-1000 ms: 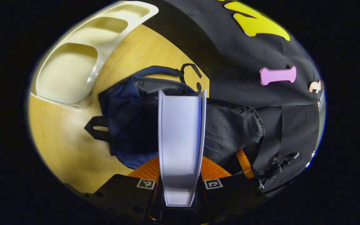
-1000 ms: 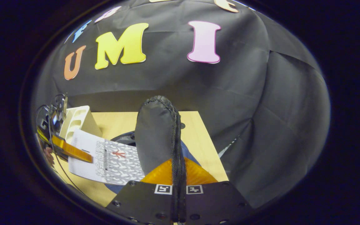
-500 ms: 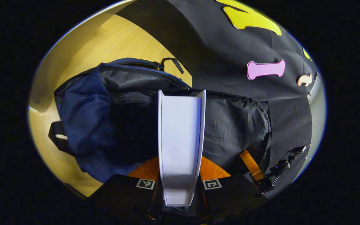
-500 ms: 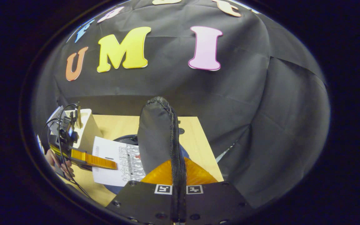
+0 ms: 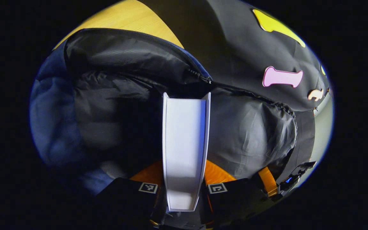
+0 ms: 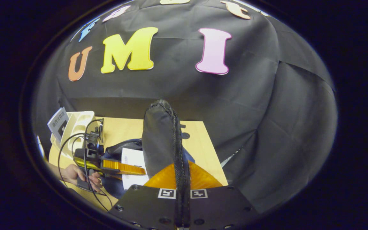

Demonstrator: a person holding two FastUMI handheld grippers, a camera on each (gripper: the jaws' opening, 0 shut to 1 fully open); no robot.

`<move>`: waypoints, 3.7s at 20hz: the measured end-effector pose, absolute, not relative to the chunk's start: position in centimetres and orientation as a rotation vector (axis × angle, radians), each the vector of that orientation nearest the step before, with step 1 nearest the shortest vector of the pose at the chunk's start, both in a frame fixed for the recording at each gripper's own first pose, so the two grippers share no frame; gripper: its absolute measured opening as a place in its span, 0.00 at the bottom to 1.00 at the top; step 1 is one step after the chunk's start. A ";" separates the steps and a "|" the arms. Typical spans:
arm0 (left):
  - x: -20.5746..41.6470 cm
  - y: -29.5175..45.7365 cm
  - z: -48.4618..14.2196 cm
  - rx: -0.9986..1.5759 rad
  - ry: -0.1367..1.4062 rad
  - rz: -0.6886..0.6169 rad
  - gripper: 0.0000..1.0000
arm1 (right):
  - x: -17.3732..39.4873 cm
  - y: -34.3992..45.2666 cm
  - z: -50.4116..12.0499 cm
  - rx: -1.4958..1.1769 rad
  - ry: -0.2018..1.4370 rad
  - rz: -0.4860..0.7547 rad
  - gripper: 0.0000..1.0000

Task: Open the schoolbag, grab two books from the bookshelf and put them into the schoolbag.

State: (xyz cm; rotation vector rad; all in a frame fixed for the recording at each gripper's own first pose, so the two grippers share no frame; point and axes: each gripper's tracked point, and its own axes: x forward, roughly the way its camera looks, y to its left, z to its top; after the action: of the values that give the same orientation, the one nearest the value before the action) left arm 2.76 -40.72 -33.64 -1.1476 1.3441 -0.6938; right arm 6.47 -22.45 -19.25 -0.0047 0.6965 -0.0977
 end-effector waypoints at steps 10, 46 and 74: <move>1.4 -38.2 -34.7 -1.008 1.516 -0.633 0.59 | 6.7 -21.6 -20.6 0.000 0.719 -0.078 0.01; 8.9 7.0 -12.2 -0.224 1.353 -0.078 0.78 | 5.8 -16.0 -21.4 -0.117 0.744 -0.056 0.01; 13.9 8.2 -27.6 -0.110 1.707 -0.019 0.99 | 5.8 -17.3 -23.6 -0.114 0.796 -0.116 0.01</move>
State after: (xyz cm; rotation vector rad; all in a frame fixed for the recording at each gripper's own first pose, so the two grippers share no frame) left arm 13.92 8.23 -27.61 -0.1099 1.7068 -0.0189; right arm 5.84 -17.32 -23.61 -0.1136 0.7960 -0.1158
